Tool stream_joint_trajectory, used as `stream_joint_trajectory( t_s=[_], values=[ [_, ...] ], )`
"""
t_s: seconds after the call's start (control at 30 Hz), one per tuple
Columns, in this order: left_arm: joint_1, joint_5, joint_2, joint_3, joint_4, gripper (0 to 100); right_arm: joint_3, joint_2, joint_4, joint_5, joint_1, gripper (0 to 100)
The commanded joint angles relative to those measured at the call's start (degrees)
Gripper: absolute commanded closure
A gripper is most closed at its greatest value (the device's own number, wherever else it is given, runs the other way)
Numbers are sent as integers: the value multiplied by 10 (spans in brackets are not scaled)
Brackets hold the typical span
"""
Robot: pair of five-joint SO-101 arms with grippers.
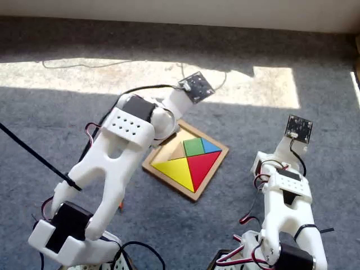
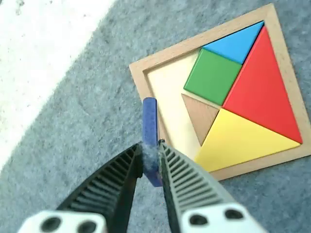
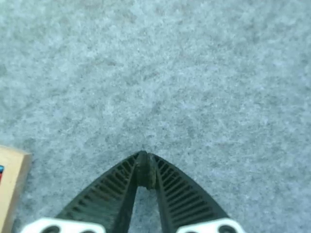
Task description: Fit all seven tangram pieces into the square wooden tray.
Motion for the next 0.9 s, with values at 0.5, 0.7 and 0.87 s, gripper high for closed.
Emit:
stream_joint_trajectory(
  t_s=[0.5,0.7,0.87],
  values=[
    [80,3,182,-138,-31,944,-34,0,-16,-5,-2,991],
    [60,5,236,-180,-27,839,-34,0,-16,-5,-2,991],
    [22,7,245,-209,-27,800,-34,0,-16,-5,-2,991]
  ],
)
